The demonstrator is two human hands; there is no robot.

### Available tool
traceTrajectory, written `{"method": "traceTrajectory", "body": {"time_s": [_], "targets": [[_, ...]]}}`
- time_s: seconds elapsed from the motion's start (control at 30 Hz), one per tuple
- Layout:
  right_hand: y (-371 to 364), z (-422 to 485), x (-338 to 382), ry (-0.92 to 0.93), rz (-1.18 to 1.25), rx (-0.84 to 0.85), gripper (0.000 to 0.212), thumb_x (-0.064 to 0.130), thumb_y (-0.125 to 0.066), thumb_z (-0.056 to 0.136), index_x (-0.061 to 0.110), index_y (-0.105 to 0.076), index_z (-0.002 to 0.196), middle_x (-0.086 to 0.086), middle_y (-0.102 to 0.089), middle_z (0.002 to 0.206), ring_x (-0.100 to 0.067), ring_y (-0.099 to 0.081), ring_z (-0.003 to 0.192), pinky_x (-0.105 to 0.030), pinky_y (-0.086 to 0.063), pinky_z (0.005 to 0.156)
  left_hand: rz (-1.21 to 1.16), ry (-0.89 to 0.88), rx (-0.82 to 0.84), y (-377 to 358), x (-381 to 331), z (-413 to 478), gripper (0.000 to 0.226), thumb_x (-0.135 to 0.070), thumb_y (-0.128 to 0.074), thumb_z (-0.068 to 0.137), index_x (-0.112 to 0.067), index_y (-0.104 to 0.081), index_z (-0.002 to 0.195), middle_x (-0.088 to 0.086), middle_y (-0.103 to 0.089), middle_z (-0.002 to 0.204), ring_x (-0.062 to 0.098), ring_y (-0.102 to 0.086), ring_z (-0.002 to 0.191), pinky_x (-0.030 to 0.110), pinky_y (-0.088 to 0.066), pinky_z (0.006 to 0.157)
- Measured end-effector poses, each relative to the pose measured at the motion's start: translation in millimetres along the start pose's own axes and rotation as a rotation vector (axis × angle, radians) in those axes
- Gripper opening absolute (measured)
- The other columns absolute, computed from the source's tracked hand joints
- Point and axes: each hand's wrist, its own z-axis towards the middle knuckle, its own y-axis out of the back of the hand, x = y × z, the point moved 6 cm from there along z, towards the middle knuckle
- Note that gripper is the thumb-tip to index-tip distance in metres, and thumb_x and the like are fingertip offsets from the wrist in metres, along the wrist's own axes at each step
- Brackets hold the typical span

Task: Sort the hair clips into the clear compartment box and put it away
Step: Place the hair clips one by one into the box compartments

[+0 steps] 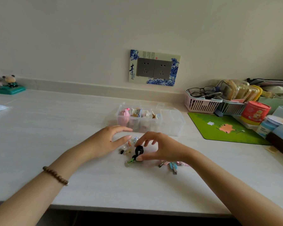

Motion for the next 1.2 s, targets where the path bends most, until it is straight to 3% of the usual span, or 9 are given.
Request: {"method": "traceTrajectory", "body": {"time_s": [0.1,0.2,0.27,0.5,0.77,0.87,1.0,1.1,1.2], "targets": [[-2,0,-1,0.017,-0.011,-0.041,0.036,0.040,-0.075,0.073,0.026,-0.066,0.105,0.014,-0.065,0.102,0.001,-0.057,0.089,-0.007,-0.040,0.076,-0.032,0.049,0.076,-9,0,-4,0.048,-0.058,-0.049,0.081,-0.040,-0.048,0.126,-0.022,-0.045,0.135,-0.009,-0.036,0.121,0.013,-0.027,0.097],[8,-2,-6,0.018,-0.010,-0.064,0.031,0.038,-0.071,0.077,0.028,-0.065,0.106,0.016,-0.067,0.099,0.003,-0.058,0.088,-0.007,-0.041,0.075,-0.047,0.090,0.200,-22,-1,-7,0.093,-0.081,-0.053,0.057,-0.042,-0.028,0.138,-0.024,-0.027,0.144,-0.006,-0.025,0.129,0.019,-0.023,0.105],[25,-7,-13,0.001,0.022,-0.141,0.030,0.038,-0.070,0.077,0.028,-0.064,0.105,0.017,-0.067,0.096,0.003,-0.060,0.087,-0.008,-0.042,0.074,0.001,0.095,0.263,-31,-4,-7,0.108,-0.082,-0.057,0.053,-0.042,-0.012,0.143,-0.021,-0.014,0.150,-0.002,-0.018,0.135,0.026,-0.020,0.112],[84,-26,-40,-0.028,0.171,-0.435,0.028,0.032,-0.069,0.076,0.025,-0.063,0.103,0.009,-0.070,0.095,-0.003,-0.064,0.085,-0.015,-0.049,0.073,0.272,0.055,0.387,-66,-18,8,0.107,-0.082,-0.038,0.065,-0.029,0.010,0.145,-0.014,0.016,0.154,0.002,0.012,0.139,0.026,0.002,0.114],[121,-9,-65,-0.075,0.147,-0.580,0.028,0.027,-0.069,0.080,0.019,-0.063,0.106,0.009,-0.068,0.093,-0.007,-0.065,0.090,-0.029,-0.050,0.085,0.242,-0.098,0.322,-86,-43,43,0.092,-0.080,-0.030,0.069,-0.033,-0.007,0.146,-0.012,-0.004,0.156,0.004,-0.001,0.141,0.033,-0.006,0.116],[123,4,-73,-0.083,0.108,-0.571,0.027,0.028,-0.070,0.079,0.021,-0.063,0.104,0.012,-0.068,0.092,-0.006,-0.065,0.090,-0.028,-0.048,0.086,0.156,-0.191,0.176,-74,-51,49,0.079,-0.081,-0.027,0.071,-0.043,-0.022,0.140,-0.015,-0.024,0.150,0.001,-0.016,0.136,0.032,-0.017,0.112],[119,17,-79,-0.093,-0.019,-0.505,0.030,0.027,-0.070,0.080,0.014,-0.064,0.107,0.003,-0.069,0.099,-0.009,-0.063,0.095,-0.013,-0.044,0.084,0.144,-0.297,-0.090,-37,-60,62,0.077,-0.077,-0.016,0.076,-0.034,-0.034,0.137,-0.011,-0.039,0.143,-0.002,-0.029,0.127,0.028,-0.024,0.105],[110,22,-83,-0.139,-0.172,-0.371,0.034,0.035,-0.065,0.084,0.016,-0.064,0.113,-0.001,-0.066,0.116,-0.015,-0.058,0.110,-0.029,-0.043,0.098,0.122,-0.299,-0.233,-16,-58,73,0.078,-0.074,-0.015,0.079,-0.026,-0.042,0.133,-0.007,-0.047,0.137,0.003,-0.034,0.126,0.024,-0.024,0.103],[107,16,-74,-0.080,-0.276,-0.428,0.032,0.039,-0.060,0.086,0.024,-0.063,0.114,0.003,-0.061,0.122,-0.013,-0.054,0.113,-0.034,-0.042,0.100,0.058,-0.251,-0.302,-14,-42,78,0.078,-0.074,-0.015,0.080,-0.024,-0.045,0.131,-0.006,-0.048,0.136,0.004,-0.035,0.127,0.025,-0.024,0.106]]}}
